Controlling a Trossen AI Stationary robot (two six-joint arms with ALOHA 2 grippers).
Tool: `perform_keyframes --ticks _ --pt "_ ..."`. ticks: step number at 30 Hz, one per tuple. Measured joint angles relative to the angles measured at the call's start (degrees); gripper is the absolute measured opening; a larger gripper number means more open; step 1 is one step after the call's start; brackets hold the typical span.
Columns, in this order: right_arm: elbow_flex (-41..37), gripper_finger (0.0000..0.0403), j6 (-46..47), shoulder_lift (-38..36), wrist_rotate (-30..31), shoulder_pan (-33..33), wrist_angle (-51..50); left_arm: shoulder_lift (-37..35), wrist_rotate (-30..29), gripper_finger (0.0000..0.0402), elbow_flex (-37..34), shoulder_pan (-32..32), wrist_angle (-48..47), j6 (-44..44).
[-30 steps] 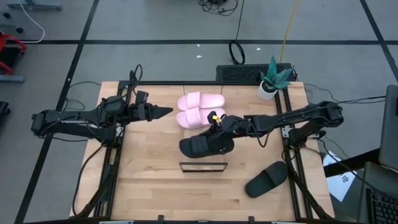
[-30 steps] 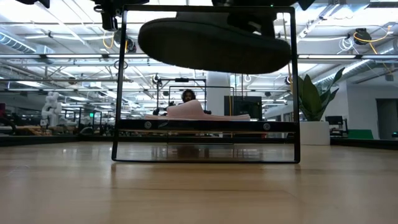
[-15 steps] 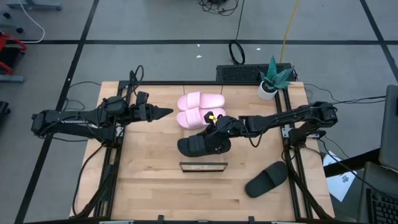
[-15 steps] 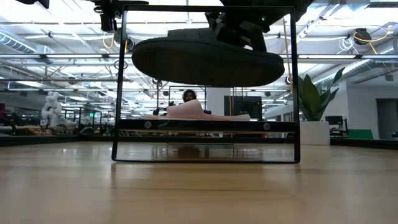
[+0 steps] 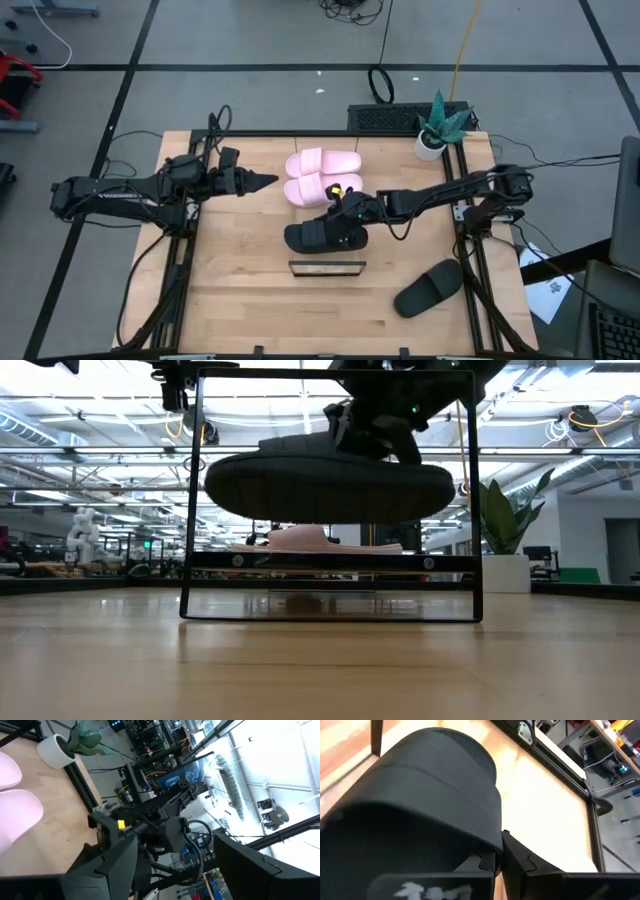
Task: Pick and place slides into the shelf
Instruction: Put the left black slide on the shelf
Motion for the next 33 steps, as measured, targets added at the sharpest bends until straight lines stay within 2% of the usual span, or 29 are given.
perform_keyframes --ticks 13,25,33 --pt "0.1 0.0 8.6 1.2 -0.2 1.0 0.6 0.0 0.2 0.0257 0.0 0.0 -0.3 0.7" --pt "0.1 0.0 11.6 2.2 -0.4 1.9 0.9 0.0 0.2 0.0257 0.0 0.0 -0.3 1.0" --pt "0.0 0.0 14.9 5.8 -3.2 2.2 1.8 0.0 0.3 0.0257 0.0 0.0 -1.1 0.9"
